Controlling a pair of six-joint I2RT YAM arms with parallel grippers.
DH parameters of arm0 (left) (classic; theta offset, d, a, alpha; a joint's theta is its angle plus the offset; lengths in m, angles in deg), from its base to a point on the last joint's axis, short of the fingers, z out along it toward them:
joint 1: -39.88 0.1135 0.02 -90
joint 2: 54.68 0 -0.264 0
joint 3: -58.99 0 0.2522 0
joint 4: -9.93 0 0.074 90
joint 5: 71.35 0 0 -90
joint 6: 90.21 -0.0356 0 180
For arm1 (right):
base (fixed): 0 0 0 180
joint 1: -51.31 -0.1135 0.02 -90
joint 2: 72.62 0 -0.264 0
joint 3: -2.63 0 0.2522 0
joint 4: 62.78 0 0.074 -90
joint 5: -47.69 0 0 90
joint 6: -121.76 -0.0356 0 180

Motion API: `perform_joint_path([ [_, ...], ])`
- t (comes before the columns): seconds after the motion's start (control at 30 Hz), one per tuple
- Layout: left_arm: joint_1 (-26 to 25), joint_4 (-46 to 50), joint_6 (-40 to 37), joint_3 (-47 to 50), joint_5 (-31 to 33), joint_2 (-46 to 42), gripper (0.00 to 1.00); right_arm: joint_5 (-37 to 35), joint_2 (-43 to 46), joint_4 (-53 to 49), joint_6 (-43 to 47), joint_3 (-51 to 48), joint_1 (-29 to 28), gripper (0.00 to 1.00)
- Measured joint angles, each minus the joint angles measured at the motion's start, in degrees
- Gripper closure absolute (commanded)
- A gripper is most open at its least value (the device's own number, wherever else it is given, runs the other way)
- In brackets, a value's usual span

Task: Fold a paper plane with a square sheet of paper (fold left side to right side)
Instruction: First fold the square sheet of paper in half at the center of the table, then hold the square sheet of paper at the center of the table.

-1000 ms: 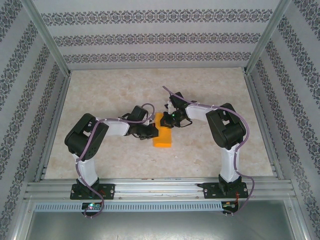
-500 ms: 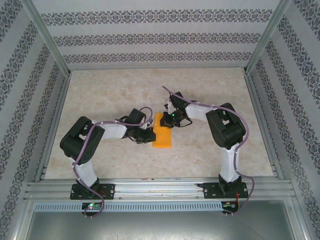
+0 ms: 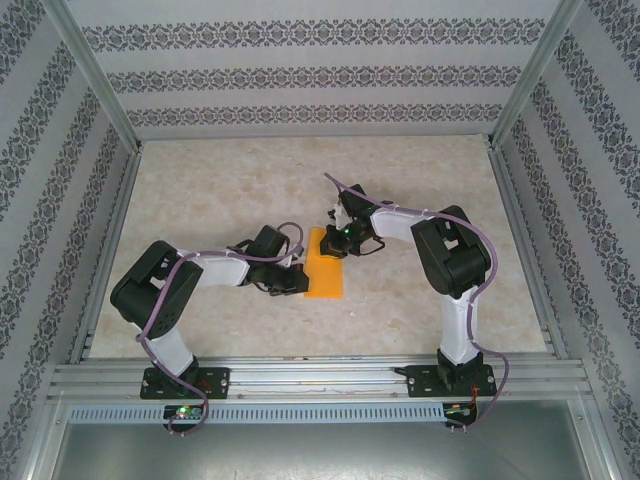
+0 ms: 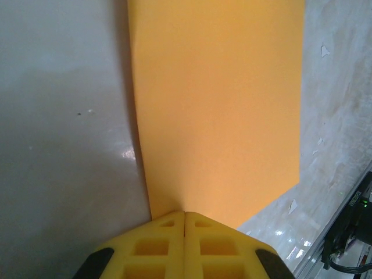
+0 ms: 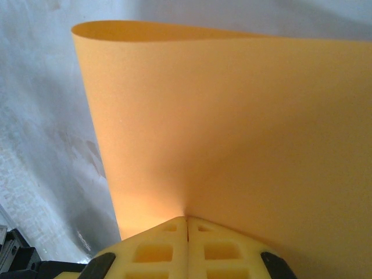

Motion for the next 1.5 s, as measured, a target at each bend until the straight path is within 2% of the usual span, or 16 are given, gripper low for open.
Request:
perform_joint_path([
  [0.33,-0.9,1.3,-0.2,1.7,0.3,-2.0,0.95,0.0,0.0,0.0,0.3,0.0,0.0,1.00],
  [0.6,-1.6,9.4,-0.2,1.8,0.1,-4.7,0.95,0.0,0.0,0.4,0.4,0.0,0.3,1.00],
  [0.83,0.9,14.8,-0.8,-4.6,-0.9,-6.0,0.96,-0.1,0.0,0.9,1.0,0.0,0.6,1.00],
  [1.13,2.6,15.0,-4.3,-17.5,-2.3,6.1,0.96,-0.1,0.0,0.9,1.4,0.0,0.6,1.00],
  [1.33,2.6,14.9,-5.1,-20.8,-2.9,12.2,0.97,-0.1,0.0,0.9,1.4,0.0,0.6,1.00],
  [1.5,2.4,14.7,-5.3,-20.9,-3.1,13.4,0.99,-0.1,0.1,0.9,1.4,0.0,0.6,1.00],
])
